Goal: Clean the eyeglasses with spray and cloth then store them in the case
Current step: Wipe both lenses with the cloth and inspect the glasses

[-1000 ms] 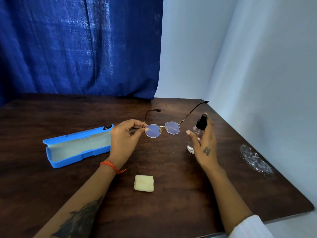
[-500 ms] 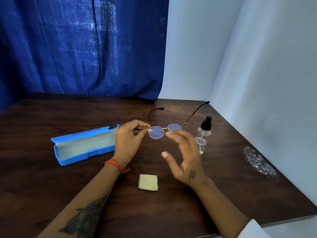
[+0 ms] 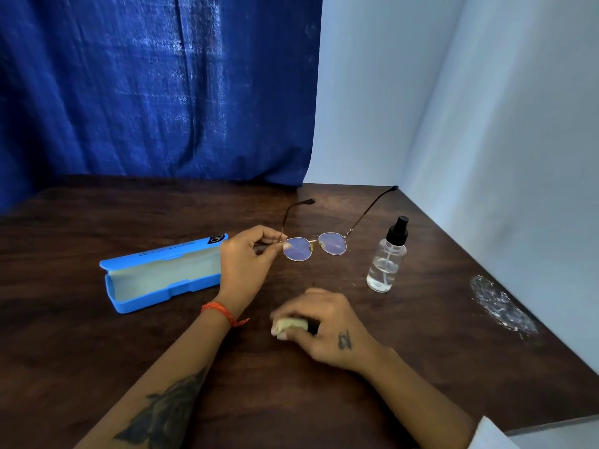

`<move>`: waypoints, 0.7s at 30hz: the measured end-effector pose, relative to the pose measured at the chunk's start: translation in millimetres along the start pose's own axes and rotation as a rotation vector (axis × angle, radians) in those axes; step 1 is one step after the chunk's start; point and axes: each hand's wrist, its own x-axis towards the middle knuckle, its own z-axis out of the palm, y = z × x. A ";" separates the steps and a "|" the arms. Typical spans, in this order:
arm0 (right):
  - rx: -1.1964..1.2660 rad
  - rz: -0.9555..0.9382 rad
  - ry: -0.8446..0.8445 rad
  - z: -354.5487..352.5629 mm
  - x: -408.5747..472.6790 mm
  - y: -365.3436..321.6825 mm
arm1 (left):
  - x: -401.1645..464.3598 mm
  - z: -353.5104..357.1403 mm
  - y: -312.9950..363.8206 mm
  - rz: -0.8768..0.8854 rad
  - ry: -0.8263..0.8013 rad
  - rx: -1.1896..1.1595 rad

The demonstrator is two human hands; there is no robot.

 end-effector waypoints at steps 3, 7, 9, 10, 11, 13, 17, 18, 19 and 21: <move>0.104 0.212 0.387 -10.5 9.1 1.7 | -0.6 0.1 0.9 0.038 0.003 0.034; -0.098 0.233 0.623 -28.2 32.7 5.6 | -3.6 0.2 5.3 0.106 -0.024 0.093; -0.243 0.235 0.599 -24.5 42.5 6.1 | -5.0 0.3 7.2 0.111 -0.036 0.099; -0.300 0.234 0.584 -19.8 45.3 6.2 | -5.8 -0.1 7.7 0.109 -0.040 0.098; -0.344 0.232 0.569 -14.4 46.6 5.9 | -6.4 -0.6 7.8 0.106 -0.042 0.097; -0.391 0.209 0.530 -6.7 45.2 5.5 | -6.8 -1.2 8.0 0.093 -0.045 0.105; -0.457 0.165 0.314 -5.2 35.0 10.1 | -6.2 -0.5 8.8 0.043 -0.039 0.084; -0.494 0.153 0.281 -6.1 33.4 11.3 | -5.9 0.1 9.2 0.037 -0.036 0.076; -0.522 0.135 0.278 -7.2 32.8 11.9 | -5.7 0.5 9.4 0.031 -0.037 0.065; -0.535 0.088 0.316 -9.8 33.1 11.9 | -6.4 1.1 10.0 0.008 -0.045 0.032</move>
